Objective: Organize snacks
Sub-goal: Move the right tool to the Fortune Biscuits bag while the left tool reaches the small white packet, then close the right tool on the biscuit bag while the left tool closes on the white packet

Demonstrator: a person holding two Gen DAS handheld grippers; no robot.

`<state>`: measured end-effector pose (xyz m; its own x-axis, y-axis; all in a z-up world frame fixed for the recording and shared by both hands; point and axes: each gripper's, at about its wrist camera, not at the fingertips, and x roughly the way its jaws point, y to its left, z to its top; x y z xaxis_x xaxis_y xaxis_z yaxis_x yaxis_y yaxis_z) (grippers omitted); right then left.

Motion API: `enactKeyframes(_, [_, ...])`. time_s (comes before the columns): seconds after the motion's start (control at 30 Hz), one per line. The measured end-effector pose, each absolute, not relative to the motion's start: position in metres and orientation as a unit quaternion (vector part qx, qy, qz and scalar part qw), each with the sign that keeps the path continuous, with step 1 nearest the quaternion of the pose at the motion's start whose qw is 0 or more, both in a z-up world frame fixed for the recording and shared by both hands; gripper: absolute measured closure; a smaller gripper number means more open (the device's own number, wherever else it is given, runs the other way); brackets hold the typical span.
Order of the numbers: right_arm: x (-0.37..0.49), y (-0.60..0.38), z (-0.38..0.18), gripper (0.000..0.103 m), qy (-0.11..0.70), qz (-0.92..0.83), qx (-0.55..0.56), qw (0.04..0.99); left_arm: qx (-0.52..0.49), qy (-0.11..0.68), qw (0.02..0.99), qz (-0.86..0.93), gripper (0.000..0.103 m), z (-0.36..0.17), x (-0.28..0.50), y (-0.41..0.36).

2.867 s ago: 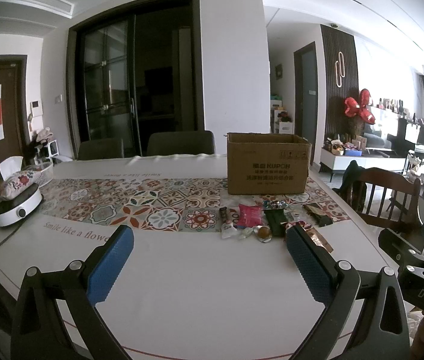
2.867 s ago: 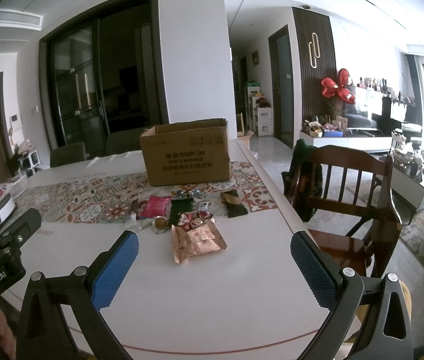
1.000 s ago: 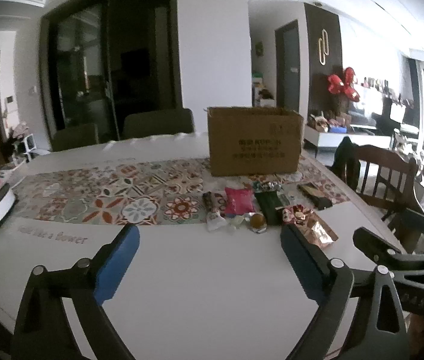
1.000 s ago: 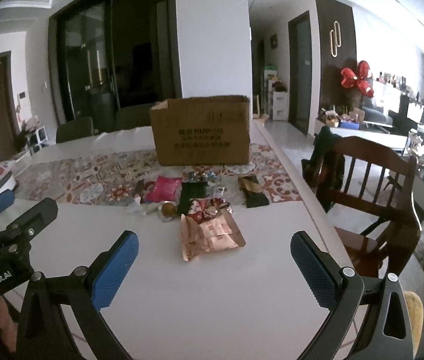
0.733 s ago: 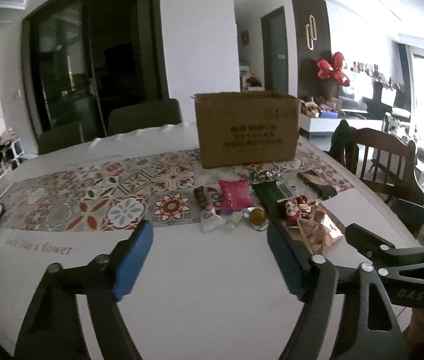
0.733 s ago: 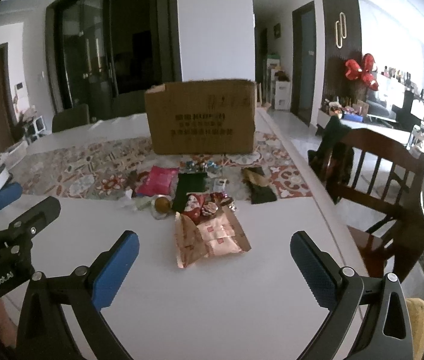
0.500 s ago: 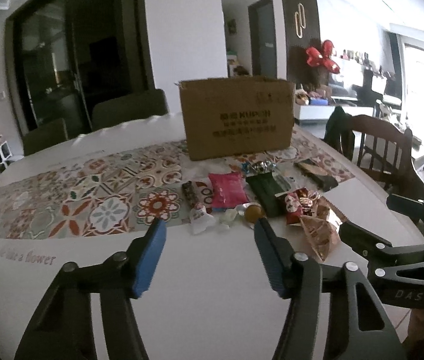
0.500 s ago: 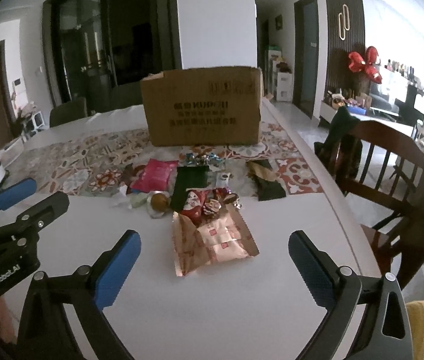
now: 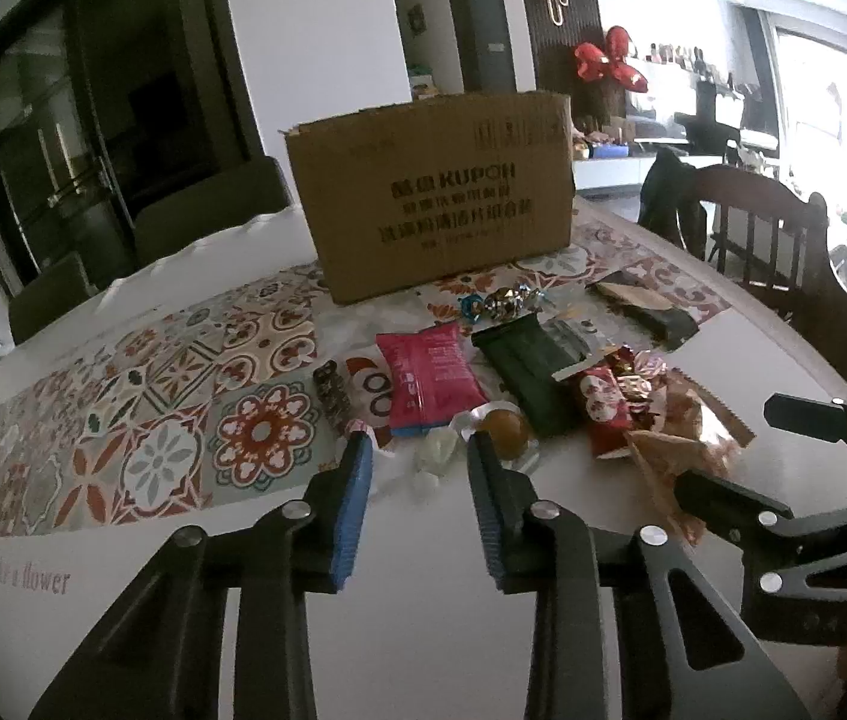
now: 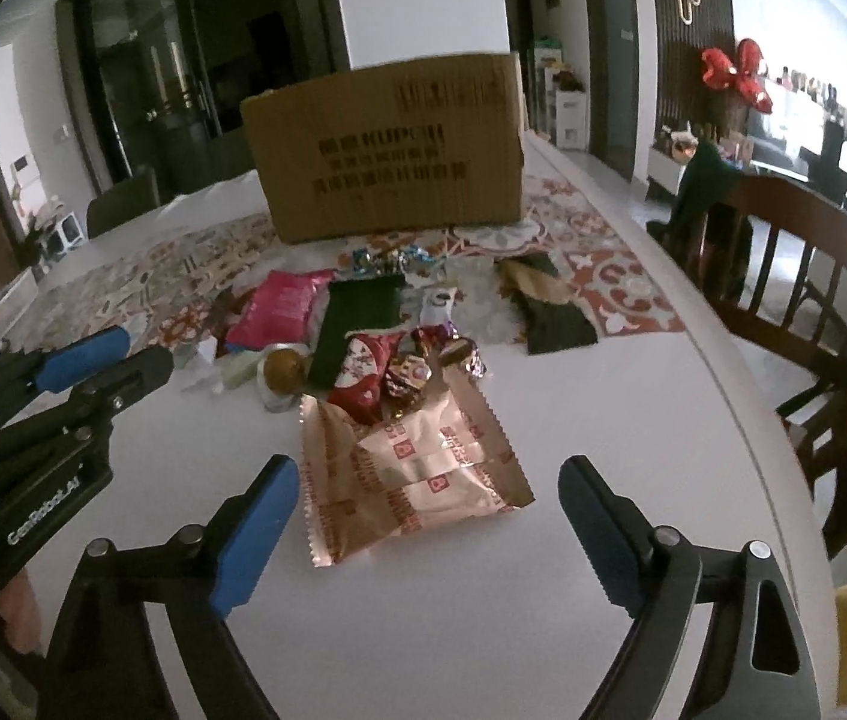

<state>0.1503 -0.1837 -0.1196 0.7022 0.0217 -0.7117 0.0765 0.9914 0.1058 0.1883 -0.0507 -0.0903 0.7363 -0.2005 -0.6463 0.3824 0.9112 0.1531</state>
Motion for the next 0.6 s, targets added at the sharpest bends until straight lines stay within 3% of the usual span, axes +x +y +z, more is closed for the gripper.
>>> enactKeyframes(0.37, [0.172, -0.187, -0.133, 0.014, 0.412, -0.007, 0.078, 0.908, 0.146, 0.362, 0.903, -0.179, 0.078, -0.110, 0.222, -0.062])
enactKeyframes(0.6, [0.178, -0.184, -0.135, 0.022, 0.417, -0.006, 0.074, 0.906, 0.136, 0.384, 0.895, -0.180, 0.078, -0.121, 0.234, -0.062])
